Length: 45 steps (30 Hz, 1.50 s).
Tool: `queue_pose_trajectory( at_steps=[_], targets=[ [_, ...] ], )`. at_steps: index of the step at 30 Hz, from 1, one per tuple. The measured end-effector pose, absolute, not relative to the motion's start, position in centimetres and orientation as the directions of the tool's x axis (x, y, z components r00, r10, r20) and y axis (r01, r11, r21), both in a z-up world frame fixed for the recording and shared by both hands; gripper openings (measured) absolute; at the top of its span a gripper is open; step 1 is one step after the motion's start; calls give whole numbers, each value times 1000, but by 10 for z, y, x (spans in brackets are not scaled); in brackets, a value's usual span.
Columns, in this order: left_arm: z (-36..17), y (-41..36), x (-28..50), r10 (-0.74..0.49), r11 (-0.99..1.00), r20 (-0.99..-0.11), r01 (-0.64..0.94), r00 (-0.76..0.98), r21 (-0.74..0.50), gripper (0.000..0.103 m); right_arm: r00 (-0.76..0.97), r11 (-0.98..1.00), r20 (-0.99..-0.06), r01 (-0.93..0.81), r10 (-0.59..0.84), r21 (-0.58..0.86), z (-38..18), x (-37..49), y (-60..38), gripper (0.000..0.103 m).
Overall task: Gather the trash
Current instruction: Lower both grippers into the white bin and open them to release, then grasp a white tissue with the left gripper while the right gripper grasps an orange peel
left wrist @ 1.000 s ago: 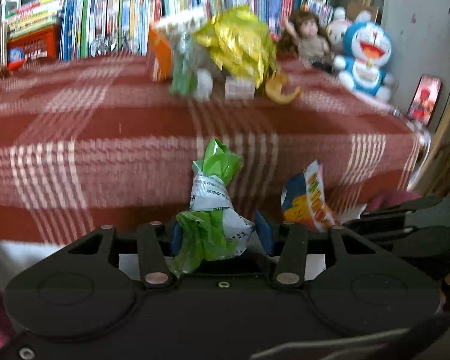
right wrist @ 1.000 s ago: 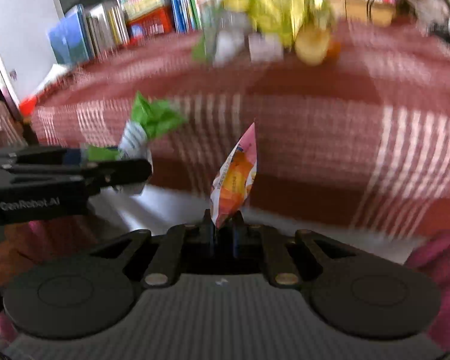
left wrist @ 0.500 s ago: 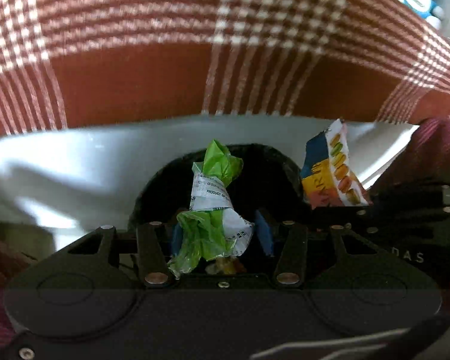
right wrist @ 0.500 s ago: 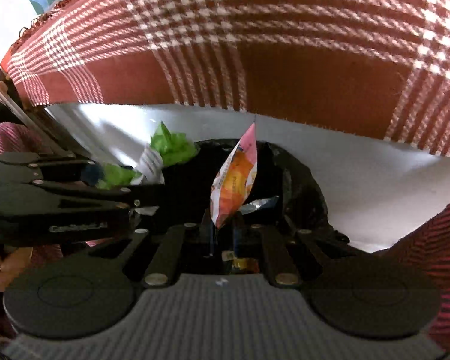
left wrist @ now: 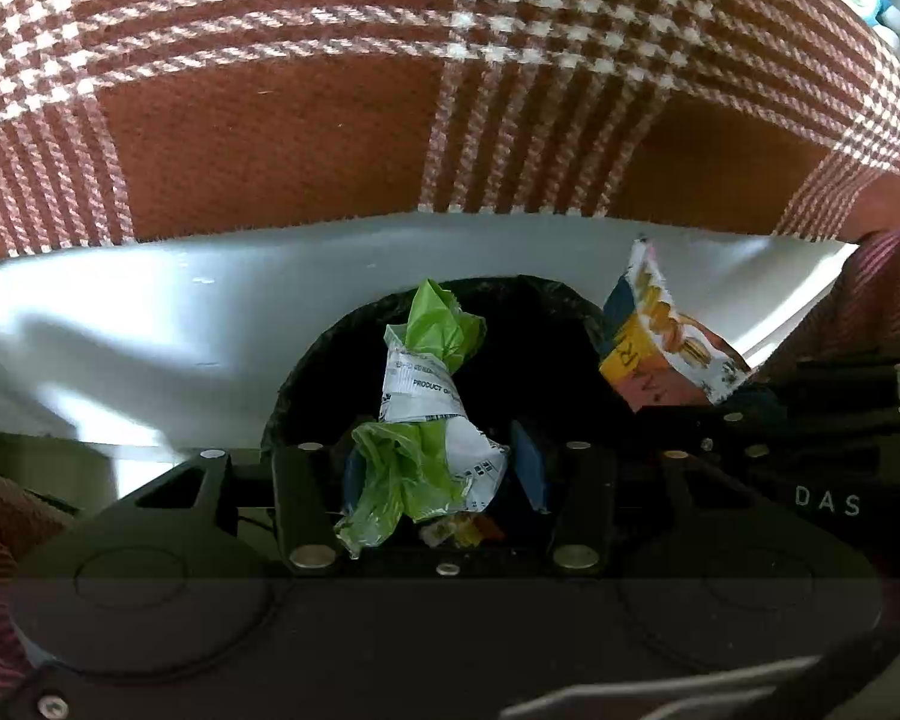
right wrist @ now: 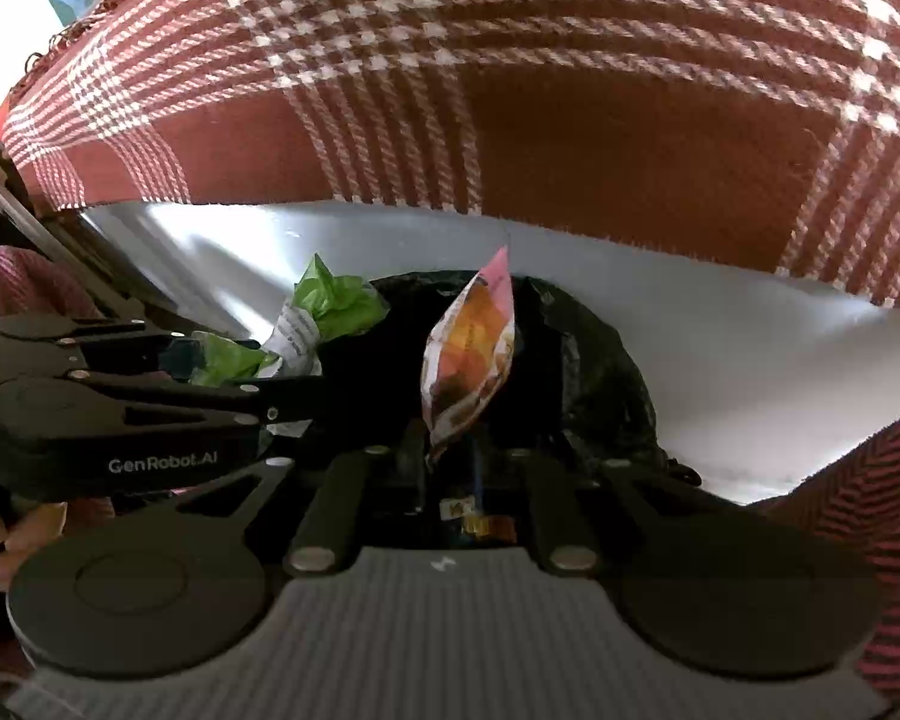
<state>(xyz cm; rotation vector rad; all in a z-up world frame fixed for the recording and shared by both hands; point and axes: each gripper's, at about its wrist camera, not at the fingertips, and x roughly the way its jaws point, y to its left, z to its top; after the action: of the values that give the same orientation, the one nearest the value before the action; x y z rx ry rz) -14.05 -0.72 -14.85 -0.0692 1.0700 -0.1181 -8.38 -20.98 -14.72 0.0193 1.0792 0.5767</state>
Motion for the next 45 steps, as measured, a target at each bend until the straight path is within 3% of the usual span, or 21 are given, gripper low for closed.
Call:
queue_pose_trajectory(
  at_steps=[3, 4, 6, 7, 9, 14, 21, 28, 35, 37, 38, 39, 41, 45],
  targets=[
    [-148, -8, -142, -130, 992, -867, 64, 481, -113, 53, 339, 850, -822, -438, 457, 291, -147, -84, -210, 26],
    [-147, -10, -140, -126, 992, -865, 62, 485, -109, 56, 342, 850, -821, -439, 458, 291, -147, -84, -210, 44],
    [-145, -12, -140, -113, 994, -863, 57, 493, -97, 64, 346, 849, -815, -436, 464, 298, -147, -84, -210, 59],
    [-144, -12, -137, -107, 994, -862, 54, 495, -93, 66, 352, 853, -815, -431, 461, 296, -146, -84, -211, 61],
    [-141, -11, -136, -105, 994, -862, 46, 496, -94, 73, 354, 853, -812, -427, 463, 300, -145, -82, -213, 64],
    [-120, 0, -138, -101, 994, -835, 18, 541, -108, 77, 378, 857, -805, -430, 457, 284, -138, -81, -218, 68],
    [-44, 10, -150, -94, 996, -651, 68, 754, -65, 93, 506, 837, -720, -513, 474, 190, -82, -85, -233, 78],
    [10, 10, -129, -131, 991, -539, 97, 832, -91, 97, 627, 823, -568, -540, 533, 176, -11, -77, -258, 82],
    [33, 4, -83, -137, 989, -468, 91, 873, -119, 97, 779, 901, -469, -425, 416, 93, 14, -44, -263, 83],
    [33, 3, -67, -131, 988, -463, 80, 877, -128, 95, 799, 915, -461, -395, 386, 82, 14, -30, -264, 83],
    [33, 3, -58, -128, 988, -476, 70, 870, -138, 88, 806, 922, -463, -380, 368, 73, 12, -21, -263, 83],
    [32, 2, -52, -130, 986, -495, 61, 859, -153, 71, 812, 927, -464, -369, 355, 65, 10, -15, -261, 83],
    [31, 1, -42, -151, 979, -523, 54, 839, -196, 51, 817, 934, -470, -353, 333, 48, 5, -1, -257, 83],
    [25, -11, -44, -199, 975, -514, 118, 834, -186, 42, 811, 938, -490, -342, 320, 46, -6, 16, -255, 82]
  ],
)
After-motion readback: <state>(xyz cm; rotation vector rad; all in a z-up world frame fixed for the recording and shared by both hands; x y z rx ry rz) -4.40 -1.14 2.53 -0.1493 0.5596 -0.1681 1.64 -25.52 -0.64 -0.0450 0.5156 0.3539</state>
